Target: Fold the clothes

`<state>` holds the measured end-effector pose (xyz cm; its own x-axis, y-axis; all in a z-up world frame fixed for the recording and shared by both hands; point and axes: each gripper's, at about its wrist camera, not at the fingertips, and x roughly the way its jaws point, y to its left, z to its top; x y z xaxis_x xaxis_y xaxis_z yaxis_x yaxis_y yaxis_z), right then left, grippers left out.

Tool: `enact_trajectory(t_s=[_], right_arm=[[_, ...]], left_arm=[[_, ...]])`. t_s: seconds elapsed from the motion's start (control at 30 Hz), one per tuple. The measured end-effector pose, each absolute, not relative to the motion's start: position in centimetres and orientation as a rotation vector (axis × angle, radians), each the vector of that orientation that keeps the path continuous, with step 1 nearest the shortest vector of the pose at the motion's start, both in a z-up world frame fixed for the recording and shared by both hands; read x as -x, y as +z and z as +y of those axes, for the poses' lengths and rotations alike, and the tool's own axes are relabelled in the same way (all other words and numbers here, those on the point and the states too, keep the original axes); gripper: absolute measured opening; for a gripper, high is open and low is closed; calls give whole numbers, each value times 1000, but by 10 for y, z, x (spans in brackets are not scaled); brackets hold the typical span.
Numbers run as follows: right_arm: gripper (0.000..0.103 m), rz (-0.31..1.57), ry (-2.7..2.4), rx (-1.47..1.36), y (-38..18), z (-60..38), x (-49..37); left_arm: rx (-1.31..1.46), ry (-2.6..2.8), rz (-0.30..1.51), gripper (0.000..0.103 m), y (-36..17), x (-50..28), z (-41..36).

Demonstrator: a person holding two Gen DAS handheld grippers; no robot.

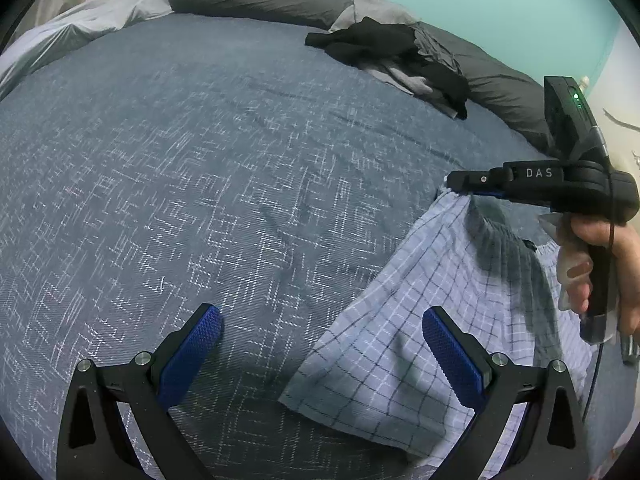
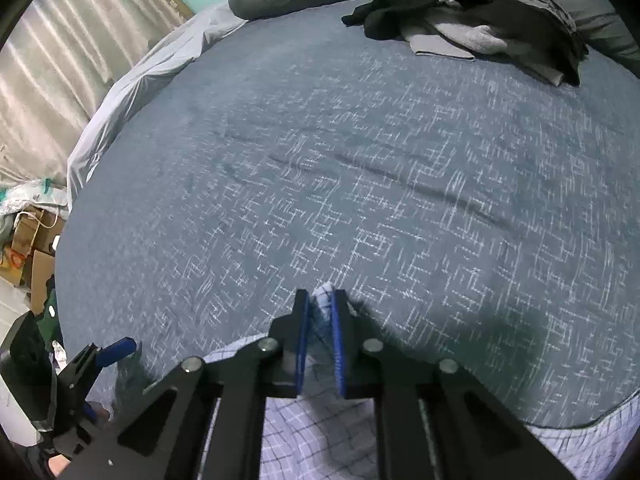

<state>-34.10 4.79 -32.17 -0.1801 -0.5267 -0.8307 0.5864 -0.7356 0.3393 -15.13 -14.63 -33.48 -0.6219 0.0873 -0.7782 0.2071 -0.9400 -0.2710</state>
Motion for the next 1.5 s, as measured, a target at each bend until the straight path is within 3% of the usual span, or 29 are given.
enact_trajectory(t_s=[0.3, 0.47, 0.67, 0.9, 1.27, 1.5], right_arm=[[9, 34, -2028, -1368, -322, 54, 349], [15, -23, -2049, -1374, -322, 56, 357], [16, -66, -2072, -1296, -302, 66, 354], [16, 108, -2022, -1319, -297, 60, 337], [16, 158, -2069, -1383, -332, 49, 344], [16, -33, -2161, -1288, -298, 91, 344]], left_arm=[[-1342, -2720, 520, 103, -336, 151, -147], [-1354, -2702, 533, 103, -338, 152, -149], [-1357, -2703, 532, 103, -339, 151, -148], [-1359, -2701, 512, 103, -340, 153, -146], [-1378, -2684, 503, 103, -345, 154, -147], [-1373, -2683, 508, 103, -344, 153, -148]])
